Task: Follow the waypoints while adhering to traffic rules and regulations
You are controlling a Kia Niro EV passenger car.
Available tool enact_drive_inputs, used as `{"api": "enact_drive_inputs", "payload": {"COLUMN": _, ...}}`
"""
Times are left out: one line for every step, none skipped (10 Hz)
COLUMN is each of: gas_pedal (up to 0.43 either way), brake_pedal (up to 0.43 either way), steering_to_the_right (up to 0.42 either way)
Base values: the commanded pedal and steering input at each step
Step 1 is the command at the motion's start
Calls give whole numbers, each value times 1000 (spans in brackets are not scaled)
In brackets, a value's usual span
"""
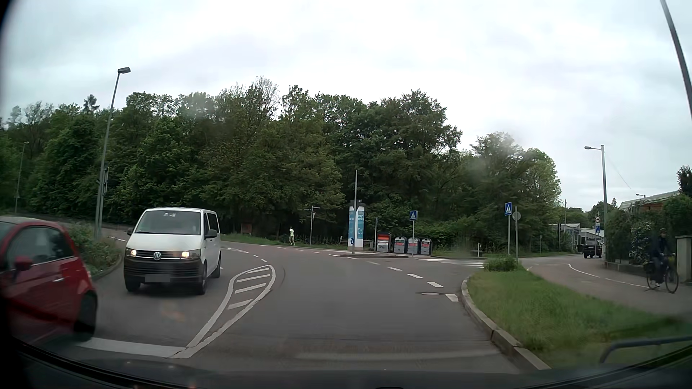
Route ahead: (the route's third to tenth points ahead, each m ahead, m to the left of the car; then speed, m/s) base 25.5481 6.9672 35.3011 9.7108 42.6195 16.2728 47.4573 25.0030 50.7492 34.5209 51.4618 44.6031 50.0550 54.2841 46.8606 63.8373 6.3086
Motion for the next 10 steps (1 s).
{"api": "enact_drive_inputs", "payload": {"gas_pedal": 488, "brake_pedal": 0, "steering_to_the_right": -18}}
{"api": "enact_drive_inputs", "payload": {"gas_pedal": 461, "brake_pedal": 0, "steering_to_the_right": -24}}
{"api": "enact_drive_inputs", "payload": {"gas_pedal": 449, "brake_pedal": 0, "steering_to_the_right": -29}}
{"api": "enact_drive_inputs", "payload": {"gas_pedal": 449, "brake_pedal": 0, "steering_to_the_right": -32}}
{"api": "enact_drive_inputs", "payload": {"gas_pedal": 449, "brake_pedal": 0, "steering_to_the_right": -35}}
{"api": "enact_drive_inputs", "payload": {"gas_pedal": 409, "brake_pedal": 0, "steering_to_the_right": -36}}
{"api": "enact_drive_inputs", "payload": {"gas_pedal": 409, "brake_pedal": 0, "steering_to_the_right": -36}}
{"api": "enact_drive_inputs", "payload": {"gas_pedal": 409, "brake_pedal": 0, "steering_to_the_right": -36}}
{"api": "enact_drive_inputs", "payload": {"gas_pedal": 398, "brake_pedal": 0, "steering_to_the_right": -36}}
{"api": "enact_drive_inputs", "payload": {"gas_pedal": 398, "brake_pedal": 0, "steering_to_the_right": -35}}
